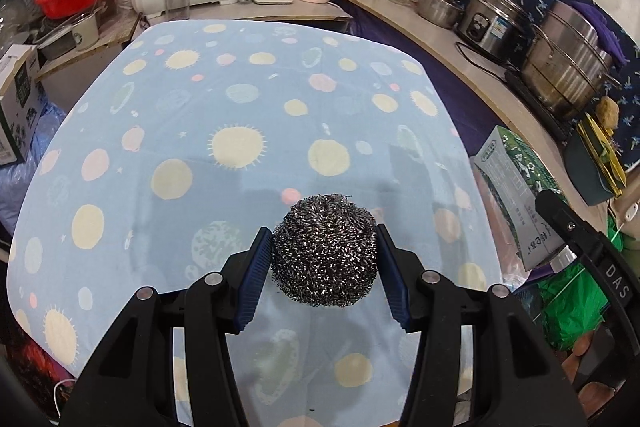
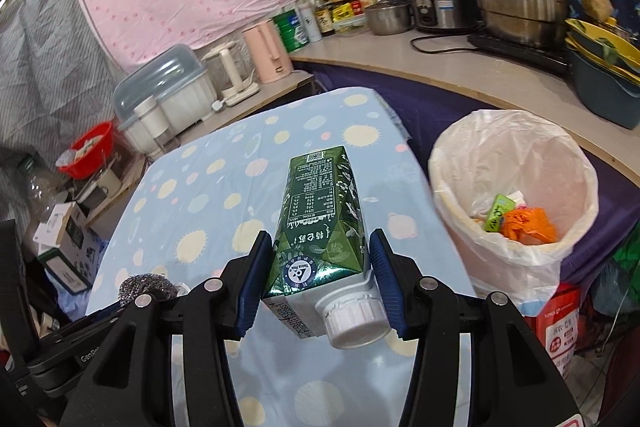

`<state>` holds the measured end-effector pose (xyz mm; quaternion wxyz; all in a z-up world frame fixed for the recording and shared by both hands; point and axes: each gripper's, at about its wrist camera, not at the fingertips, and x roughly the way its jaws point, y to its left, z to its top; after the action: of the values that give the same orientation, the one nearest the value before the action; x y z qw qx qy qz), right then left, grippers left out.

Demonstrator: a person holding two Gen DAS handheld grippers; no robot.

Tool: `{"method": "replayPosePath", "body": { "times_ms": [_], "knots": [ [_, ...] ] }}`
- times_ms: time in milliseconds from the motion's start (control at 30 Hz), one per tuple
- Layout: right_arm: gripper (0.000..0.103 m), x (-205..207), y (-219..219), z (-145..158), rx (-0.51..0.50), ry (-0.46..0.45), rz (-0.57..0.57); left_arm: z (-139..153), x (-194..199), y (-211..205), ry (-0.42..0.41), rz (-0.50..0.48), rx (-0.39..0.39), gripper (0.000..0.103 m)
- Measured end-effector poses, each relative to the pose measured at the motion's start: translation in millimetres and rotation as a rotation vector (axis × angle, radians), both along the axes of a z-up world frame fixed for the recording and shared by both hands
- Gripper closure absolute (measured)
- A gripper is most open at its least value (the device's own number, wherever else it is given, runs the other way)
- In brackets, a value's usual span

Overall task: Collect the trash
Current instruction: 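Carry the scrubber and green carton over the trash bin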

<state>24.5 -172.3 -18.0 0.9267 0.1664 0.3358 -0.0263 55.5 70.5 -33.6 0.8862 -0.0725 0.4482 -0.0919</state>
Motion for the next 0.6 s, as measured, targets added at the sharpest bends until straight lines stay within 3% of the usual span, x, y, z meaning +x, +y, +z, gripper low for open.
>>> {"method": "replayPosePath", "body": {
  "times_ms": [600],
  "knots": [
    [0.055,-45,-94,-2,0.092,-0.052,-0.242,7,13,-91,-0.01,-0.208,0.055,0.054]
  ]
}}
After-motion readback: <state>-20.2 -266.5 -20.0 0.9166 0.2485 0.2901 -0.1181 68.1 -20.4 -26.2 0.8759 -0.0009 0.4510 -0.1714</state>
